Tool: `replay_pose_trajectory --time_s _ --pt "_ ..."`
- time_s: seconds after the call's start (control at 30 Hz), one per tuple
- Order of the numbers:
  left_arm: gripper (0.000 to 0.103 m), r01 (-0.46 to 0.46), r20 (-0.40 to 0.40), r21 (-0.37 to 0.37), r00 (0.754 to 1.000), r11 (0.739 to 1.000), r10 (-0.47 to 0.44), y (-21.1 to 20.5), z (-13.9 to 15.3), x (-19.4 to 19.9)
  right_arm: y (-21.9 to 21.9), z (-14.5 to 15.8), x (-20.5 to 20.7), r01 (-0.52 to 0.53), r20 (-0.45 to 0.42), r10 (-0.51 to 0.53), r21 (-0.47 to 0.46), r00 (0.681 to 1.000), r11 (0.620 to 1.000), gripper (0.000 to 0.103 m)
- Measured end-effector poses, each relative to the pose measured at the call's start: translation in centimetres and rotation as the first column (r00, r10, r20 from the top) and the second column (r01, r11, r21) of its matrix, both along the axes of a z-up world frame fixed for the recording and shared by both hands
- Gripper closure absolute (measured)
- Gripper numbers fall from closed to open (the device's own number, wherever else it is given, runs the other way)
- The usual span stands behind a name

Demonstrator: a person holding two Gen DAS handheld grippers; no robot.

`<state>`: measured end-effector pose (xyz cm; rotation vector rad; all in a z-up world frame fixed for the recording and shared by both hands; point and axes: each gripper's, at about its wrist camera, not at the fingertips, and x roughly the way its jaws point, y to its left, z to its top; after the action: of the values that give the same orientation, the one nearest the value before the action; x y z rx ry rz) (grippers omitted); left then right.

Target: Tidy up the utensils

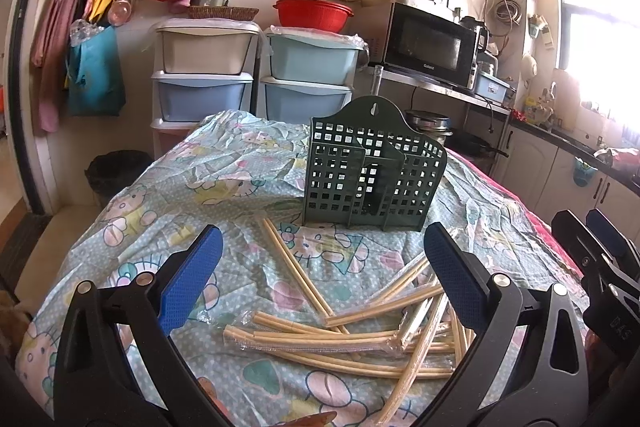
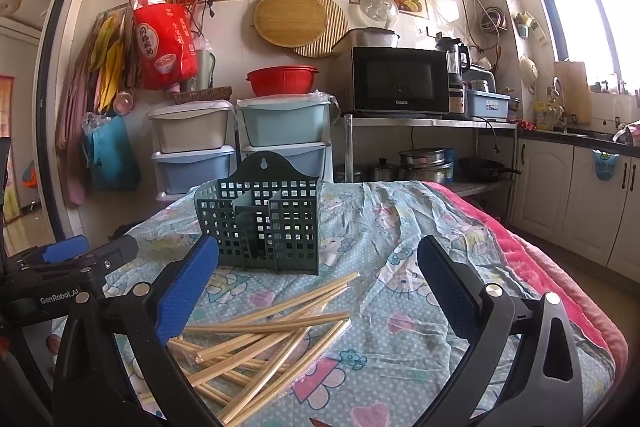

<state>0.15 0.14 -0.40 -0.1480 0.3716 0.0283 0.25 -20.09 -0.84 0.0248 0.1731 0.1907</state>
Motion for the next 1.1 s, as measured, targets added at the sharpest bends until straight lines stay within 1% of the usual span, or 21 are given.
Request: replay_pose_trajectory --time_s 0.3,0.57,0.77,0.9,1.0,1.1 --pt "0.010 -0.026 -0.034 -0.035 0.999 0.999 0.025 1.3 0.0 0.7 0.2 -0.1 0.6 -0.017 -0.017 0.017 -0.006 1.000 1.000 0.006" --pt "0.010 -0.070 -0.078 -0.068 0.995 0.995 0.064 3.6 -0.1 1.8 0.6 -0.1 2.1 -0.051 -0.074 0.050 -0.008 0.996 0.999 0.006" --pt "0.010 -0.064 -0.089 -0.109 0.995 0.992 0.054 5.1 0.2 2.9 1.0 0.0 3.4 -0.077 -0.116 0.074 -0.017 0.990 0.997 0.006" --pt "0.010 -0.056 -0.139 -0.109 0.989 0.992 0.041 5.8 0.3 4.7 1.0 0.1 4.4 -0.098 -0.156 0.097 -0.002 0.983 0.995 0.006" --pt "0.010 -0.035 -0.179 -0.111 0.984 0.993 0.014 6.0 0.1 6.1 0.4 -0.2 5.5 -0.087 -0.209 0.091 0.029 0.974 0.996 0.006" --pt "0.010 -0.003 -0.231 -0.131 0.973 0.991 -0.028 6.2 -0.3 7.6 -0.8 -1.0 6.9 -0.056 -0.285 0.075 0.075 0.956 0.996 0.006"
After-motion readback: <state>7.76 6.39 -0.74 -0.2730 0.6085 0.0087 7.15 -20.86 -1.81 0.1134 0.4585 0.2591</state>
